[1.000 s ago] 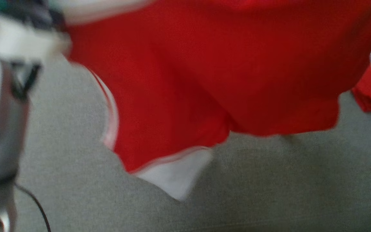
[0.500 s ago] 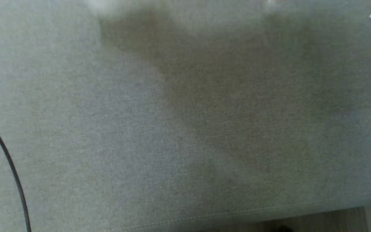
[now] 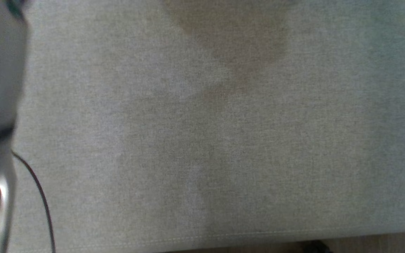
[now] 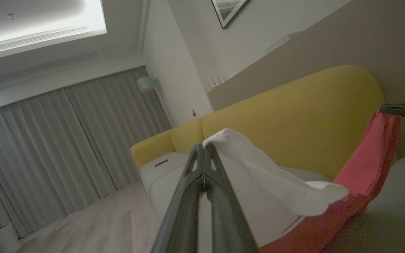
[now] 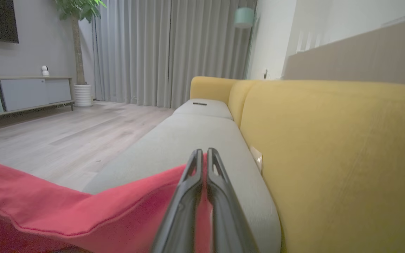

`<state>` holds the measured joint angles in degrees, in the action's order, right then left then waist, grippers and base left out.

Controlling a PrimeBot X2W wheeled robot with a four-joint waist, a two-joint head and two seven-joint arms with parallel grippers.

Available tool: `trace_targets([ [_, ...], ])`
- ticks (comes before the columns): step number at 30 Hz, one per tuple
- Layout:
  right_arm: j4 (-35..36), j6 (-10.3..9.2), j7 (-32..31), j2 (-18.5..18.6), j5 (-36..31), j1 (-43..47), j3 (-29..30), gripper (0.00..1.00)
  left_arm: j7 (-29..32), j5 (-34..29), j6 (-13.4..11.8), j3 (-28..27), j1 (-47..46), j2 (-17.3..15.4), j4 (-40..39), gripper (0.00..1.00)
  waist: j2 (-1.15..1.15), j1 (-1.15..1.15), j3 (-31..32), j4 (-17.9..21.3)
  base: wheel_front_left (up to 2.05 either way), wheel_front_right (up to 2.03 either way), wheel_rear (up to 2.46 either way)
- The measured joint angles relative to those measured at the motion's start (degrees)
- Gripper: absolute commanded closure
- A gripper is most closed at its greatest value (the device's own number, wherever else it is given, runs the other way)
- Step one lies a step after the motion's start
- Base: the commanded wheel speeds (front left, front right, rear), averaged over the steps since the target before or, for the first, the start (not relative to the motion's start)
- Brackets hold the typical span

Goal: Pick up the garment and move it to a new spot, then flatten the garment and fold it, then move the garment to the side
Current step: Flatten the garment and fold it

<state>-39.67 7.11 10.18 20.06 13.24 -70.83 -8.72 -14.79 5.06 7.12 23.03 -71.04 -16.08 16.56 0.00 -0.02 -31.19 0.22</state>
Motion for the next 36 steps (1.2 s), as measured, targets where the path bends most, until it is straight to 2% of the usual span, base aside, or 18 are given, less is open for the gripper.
trace_targets([
  [6, -0.86, 0.0, 1.87, 0.19, 3.44, 10.61, 0.16, 1.0, 0.01, 2.56, 0.01, -1.65, 16.79, -1.11, -5.67, 1.0, 0.0, 0.03, 4.09, -0.03, 0.0, 0.0, 0.0],
  [7, -0.35, 0.0, 1.93, 0.22, 4.74, 15.17, 0.21, 1.0, 0.01, 3.21, 0.01, -2.1, 23.32, -2.11, -7.26, 1.0, 0.0, 0.03, 6.14, 0.02, 0.0, 0.0, 0.0],
  [13, 4.94, 0.0, 1.59, 0.26, 8.25, 30.76, 2.03, 1.0, 0.08, 4.31, -0.16, -4.69, 43.58, -3.48, -12.13, 1.0, 0.01, 0.04, 12.59, 0.35, 0.0, 0.0, 0.0],
  [18, 10.7, 0.0, 0.27, 0.01, 8.57, 41.3, 4.15, 1.0, 0.09, 4.34, -1.44, -5.54, 56.67, -3.43, -15.71, 1.0, 0.01, 0.05, 17.27, 0.8, 0.0, 0.0, 0.0],
  [27, 22.28, 0.0, -3.9, -2.86, 8.34, 57.77, 11.0, 1.0, 0.09, 4.13, -3.26, -5.75, 72.69, -2.46, -20.46, 1.0, 0.01, 0.04, 22.42, 1.2, 0.0, 0.0, 0.0],
  [32, 31.38, 0.0, -7.81, -6.11, 6.76, 67.67, 15.17, 1.0, 0.1, 4.21, -5.2, -6.93, 80.42, -1.55, -24.04, 1.0, 0.01, 0.02, 23.26, 1.54, 0.0, 0.0, 0.0],
  [36, 36.73, 0.0, -11.14, -7.71, 6.33, 71.47, 17.36, 1.0, 0.1, 4.93, -5.69, -7.23, 83.25, -0.92, -26.55, 1.0, 0.01, 0.03, 23.06, 1.68, 0.0, 0.0, 0.0],
])
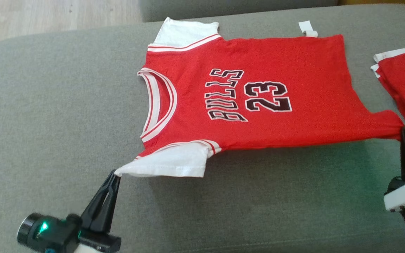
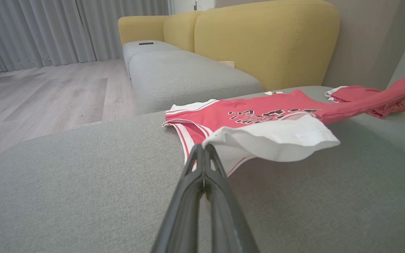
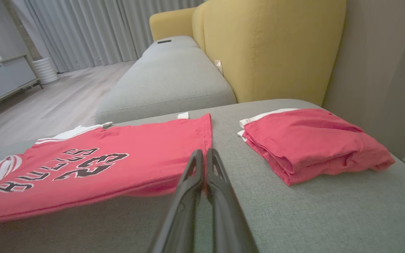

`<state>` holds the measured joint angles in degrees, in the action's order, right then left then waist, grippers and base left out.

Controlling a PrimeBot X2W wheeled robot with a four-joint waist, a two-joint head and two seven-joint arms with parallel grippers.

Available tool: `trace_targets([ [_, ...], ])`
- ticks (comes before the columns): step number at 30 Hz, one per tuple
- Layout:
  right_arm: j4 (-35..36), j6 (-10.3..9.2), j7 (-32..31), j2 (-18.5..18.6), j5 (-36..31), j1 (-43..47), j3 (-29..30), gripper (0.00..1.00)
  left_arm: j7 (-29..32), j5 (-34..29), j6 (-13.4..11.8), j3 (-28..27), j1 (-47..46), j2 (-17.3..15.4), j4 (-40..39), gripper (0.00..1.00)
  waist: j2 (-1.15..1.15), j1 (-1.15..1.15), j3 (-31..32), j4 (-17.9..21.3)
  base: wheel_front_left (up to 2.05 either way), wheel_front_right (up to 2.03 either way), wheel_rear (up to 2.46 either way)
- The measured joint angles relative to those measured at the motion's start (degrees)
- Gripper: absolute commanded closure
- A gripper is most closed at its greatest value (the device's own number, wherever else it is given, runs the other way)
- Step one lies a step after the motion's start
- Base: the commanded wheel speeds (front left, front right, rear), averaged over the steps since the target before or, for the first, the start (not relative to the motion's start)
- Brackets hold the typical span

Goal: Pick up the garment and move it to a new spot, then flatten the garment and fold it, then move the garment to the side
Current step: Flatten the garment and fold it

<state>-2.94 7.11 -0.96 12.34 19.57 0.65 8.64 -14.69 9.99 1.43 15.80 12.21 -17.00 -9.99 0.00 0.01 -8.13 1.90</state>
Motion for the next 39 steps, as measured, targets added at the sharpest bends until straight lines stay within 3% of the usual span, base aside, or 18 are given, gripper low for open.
trace_targets([
  [4, 1.21, 0.0, -3.47, -1.44, -0.52, -0.22, 0.89, 1.0, 0.0, 0.12, 0.15, 0.32, -2.98, 1.07, 0.74, 1.0, 0.0, -0.01, -1.17, -0.21, 0.0, 0.0, 0.0],
  [10, -2.76, 0.0, -4.76, -2.25, -1.0, -4.4, 0.75, 1.0, 0.05, 1.18, 1.15, 1.46, -15.58, 4.5, 7.57, 1.0, 0.0, -0.02, -3.89, -0.84, 0.0, 0.0, 0.0],
  [23, -16.26, 0.0, 0.29, 0.12, -3.01, -19.72, 0.03, 1.0, 0.03, -1.2, 3.68, 2.31, -35.97, 6.64, 20.34, 1.0, 0.0, -0.03, -10.7, -1.05, 0.0, 0.0, 0.0],
  [31, -23.14, 0.0, 2.56, 0.27, -3.26, -25.01, -1.14, 1.0, 0.01, -3.43, 4.32, 3.08, -42.24, 7.59, 26.49, 1.0, 0.0, -0.02, -13.14, -0.81, 0.0, 0.0, 0.0],
  [32, -23.73, 0.0, 3.07, 0.27, -3.05, -25.44, -1.4, 1.0, 0.01, -3.6, 4.39, 3.08, -42.81, 7.78, 27.13, 0.96, 0.0, -0.02, -13.31, -0.73, 0.0, 0.0, 0.0],
  [33, -24.26, 0.0, 3.59, 0.26, -2.8, -25.88, -1.67, 0.97, 0.0, -3.82, 4.58, 3.04, -43.35, 8.01, 27.77, 0.75, 0.0, -0.02, -13.45, -0.64, 0.0, 0.0, 0.0],
  [34, -24.65, 0.0, 4.21, 0.26, -2.44, -26.25, -1.88, 0.51, 0.0, -3.79, 4.65, 2.94, -43.8, 8.31, 28.41, 0.51, 0.0, -0.02, -13.56, -0.57, 0.0, 0.0, 0.0],
  [35, -24.97, 0.0, 5.0, 0.26, -2.18, -26.59, -2.13, 0.0, 0.0, -3.79, 4.66, 2.86, -44.22, 8.61, 29.25, 0.11, 0.0, -0.02, -13.6, -0.5, 0.0, 0.0, 0.0],
  [36, -25.31, 0.0, 5.55, 0.26, -1.79, -26.94, -2.61, 0.0, 0.0, -3.79, 4.66, 2.71, -44.36, 8.82, 29.77, 0.0, 0.0, -0.02, -13.56, -0.48, 0.0, 0.0, 0.0],
  [39, -25.65, 0.0, 7.38, 0.25, -1.08, -27.08, -3.38, 0.0, 0.0, -3.79, 4.34, 2.3, -44.08, 9.46, 29.72, 0.0, 0.0, -0.02, -12.91, -0.44, 0.0, 0.0, 0.0],
])
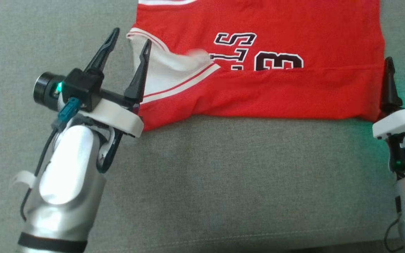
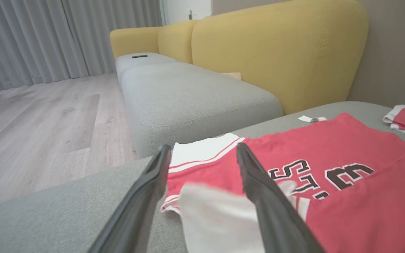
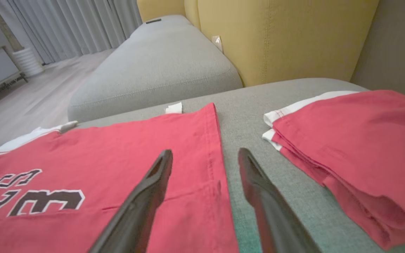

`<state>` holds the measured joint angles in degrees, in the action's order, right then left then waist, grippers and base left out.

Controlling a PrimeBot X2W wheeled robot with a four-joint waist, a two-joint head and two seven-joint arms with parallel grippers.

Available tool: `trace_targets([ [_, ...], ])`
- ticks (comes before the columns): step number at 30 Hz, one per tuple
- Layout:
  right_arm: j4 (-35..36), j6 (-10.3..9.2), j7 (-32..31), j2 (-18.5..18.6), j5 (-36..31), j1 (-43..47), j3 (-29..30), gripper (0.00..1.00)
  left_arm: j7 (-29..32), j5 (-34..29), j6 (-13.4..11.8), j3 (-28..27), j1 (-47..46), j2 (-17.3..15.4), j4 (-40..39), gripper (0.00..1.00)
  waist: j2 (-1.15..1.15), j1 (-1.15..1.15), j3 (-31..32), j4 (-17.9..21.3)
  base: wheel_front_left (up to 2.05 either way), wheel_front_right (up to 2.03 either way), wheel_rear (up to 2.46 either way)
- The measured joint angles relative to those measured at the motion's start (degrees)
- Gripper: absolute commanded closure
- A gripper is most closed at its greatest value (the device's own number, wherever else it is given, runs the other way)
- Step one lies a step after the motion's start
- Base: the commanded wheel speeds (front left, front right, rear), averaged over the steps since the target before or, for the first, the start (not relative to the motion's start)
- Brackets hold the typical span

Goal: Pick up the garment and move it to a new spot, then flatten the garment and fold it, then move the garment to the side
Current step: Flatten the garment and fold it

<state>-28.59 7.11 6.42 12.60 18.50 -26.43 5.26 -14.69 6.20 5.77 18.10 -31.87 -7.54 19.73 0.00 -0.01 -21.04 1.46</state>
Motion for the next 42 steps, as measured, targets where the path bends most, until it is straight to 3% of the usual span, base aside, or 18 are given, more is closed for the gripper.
trace_targets([
  [6, 0.71, 0.0, 2.25, -0.51, 1.3, 3.24, 0.52, 0.0, 0.0, 1.65, -1.87, -0.92, 9.25, 2.46, -3.59, 0.0, 0.0, 0.01, 3.09, -0.1, 0.0, 0.0, 0.0],
  [13, 2.79, 0.0, 2.29, -2.27, 1.68, 10.22, 1.15, 0.0, 0.02, 3.91, -5.3, -0.89, 21.49, 3.8, -0.45, 0.0, 0.0, 0.03, 5.82, -0.41, 0.0, 0.0, 0.0],
  [23, 6.36, 0.0, -0.12, -2.82, 1.68, 10.78, 2.08, 0.0, 2.91, 6.14, -5.77, -0.55, 13.69, 4.39, 9.67, 0.0, 0.0, 0.01, 4.66, 0.15, 0.0, 0.0, 0.0],
  [24, 6.64, 0.0, -0.46, -2.81, 1.68, 10.78, 2.09, 0.0, 3.49, 6.14, -5.77, -0.44, 13.13, 4.41, 10.67, 0.12, 0.0, 0.01, 4.54, 0.31, 0.0, 0.0, 0.0],
  [25, 6.99, 0.0, -0.52, -2.8, 1.68, 10.78, 2.1, 0.0, 4.75, 6.14, -5.66, -0.27, 12.33, 4.43, 12.77, 0.5, 0.0, 0.0, 4.36, 0.68, 0.0, 0.0, 0.0],
  [26, 7.17, 0.0, -0.93, -2.8, 1.68, 10.79, 2.13, 0.0, 5.24, 6.14, -5.22, -0.09, 12.16, 4.44, 13.29, 0.69, 0.0, 0.0, 4.33, 0.83, 0.0, 0.0, 0.0],
  [27, 7.31, 0.0, -0.97, -2.8, 1.68, 10.79, 2.2, 0.0, 5.91, 6.21, -4.74, 0.12, 11.91, 4.45, 13.6, 1.0, 0.0, 0.01, 4.33, 0.96, 0.0, 0.0, 0.0],
  [42, 0.46, 0.0, -10.9, -3.53, 1.48, 10.73, 2.83, 0.0, 7.64, 7.66, -3.18, 1.16, 11.33, 2.83, 13.82, 1.0, 0.0, 0.01, 5.2, 0.22, 0.0, 0.0, 0.0],
])
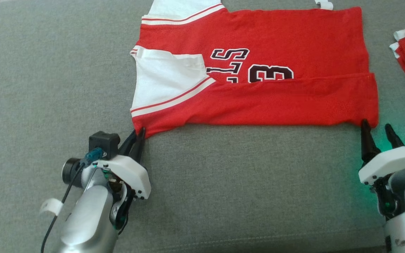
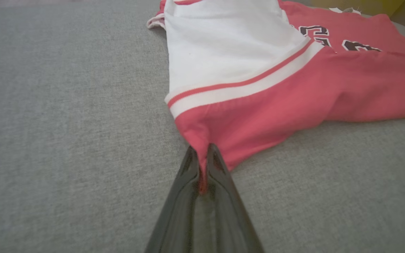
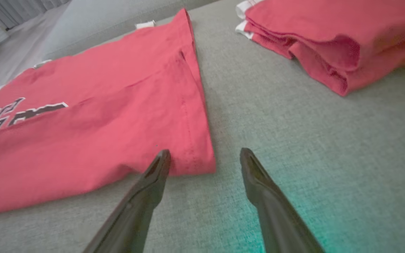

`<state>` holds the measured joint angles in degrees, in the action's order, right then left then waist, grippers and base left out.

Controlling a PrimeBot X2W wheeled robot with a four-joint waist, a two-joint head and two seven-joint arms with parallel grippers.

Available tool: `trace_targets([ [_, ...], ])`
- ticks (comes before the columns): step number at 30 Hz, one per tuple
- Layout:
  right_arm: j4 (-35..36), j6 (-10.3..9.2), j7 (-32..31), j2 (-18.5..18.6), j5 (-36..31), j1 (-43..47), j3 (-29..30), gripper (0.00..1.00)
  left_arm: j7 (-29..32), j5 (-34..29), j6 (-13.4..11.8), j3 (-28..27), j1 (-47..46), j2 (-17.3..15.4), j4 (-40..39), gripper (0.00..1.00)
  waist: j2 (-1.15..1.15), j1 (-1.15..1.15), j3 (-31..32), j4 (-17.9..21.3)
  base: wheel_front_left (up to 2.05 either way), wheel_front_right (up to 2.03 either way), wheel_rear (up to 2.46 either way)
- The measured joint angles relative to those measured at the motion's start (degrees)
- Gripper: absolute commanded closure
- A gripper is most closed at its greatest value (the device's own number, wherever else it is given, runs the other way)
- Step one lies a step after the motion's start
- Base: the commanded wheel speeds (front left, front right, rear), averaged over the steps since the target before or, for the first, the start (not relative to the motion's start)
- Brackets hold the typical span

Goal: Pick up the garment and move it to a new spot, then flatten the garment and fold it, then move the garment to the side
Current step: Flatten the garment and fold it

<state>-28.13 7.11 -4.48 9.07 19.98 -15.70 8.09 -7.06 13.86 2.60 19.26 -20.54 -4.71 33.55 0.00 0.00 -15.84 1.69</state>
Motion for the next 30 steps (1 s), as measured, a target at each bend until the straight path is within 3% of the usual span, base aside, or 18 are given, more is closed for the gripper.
trace_targets([
  [3, -1.71, 0.0, -1.27, 0.0, -0.48, -1.11, -0.01, 0.0, 0.1, 0.0, 0.0, 0.21, -0.02, -0.16, -0.48, 1.0, 0.0, 0.0, -0.32, -0.34, 0.0, 0.0, 0.0],
  [4, -2.31, 0.0, -1.71, 0.0, -0.59, -1.63, -0.09, 0.29, 0.16, 0.0, 0.0, 0.35, -0.04, -0.25, -0.67, 1.0, 0.0, 0.0, -0.41, -0.44, 0.0, 0.0, 0.0],
  [6, -3.15, 0.0, -1.88, 0.05, -0.67, -2.63, -0.43, 1.0, 0.18, 0.0, 0.02, 0.47, -0.1, -0.44, -0.82, 1.0, 0.0, 0.0, -0.5, -0.58, 0.0, 0.0, 0.0],
  [17, -4.82, 0.0, -1.63, 2.46, 1.21, -2.66, -3.02, 1.0, 0.48, 0.83, 0.88, 1.35, 1.1, -1.88, -2.49, 1.0, 0.0, 0.0, 2.36, -2.14, 0.0, 0.0, 0.0],
  [30, 3.39, 0.0, -4.61, 5.3, 5.17, 10.83, -3.38, 1.0, 2.19, 2.63, -0.67, 3.05, 16.47, -2.37, -13.27, 1.0, 0.0, 0.01, 8.48, -7.92, 0.0, 0.0, 0.0],
])
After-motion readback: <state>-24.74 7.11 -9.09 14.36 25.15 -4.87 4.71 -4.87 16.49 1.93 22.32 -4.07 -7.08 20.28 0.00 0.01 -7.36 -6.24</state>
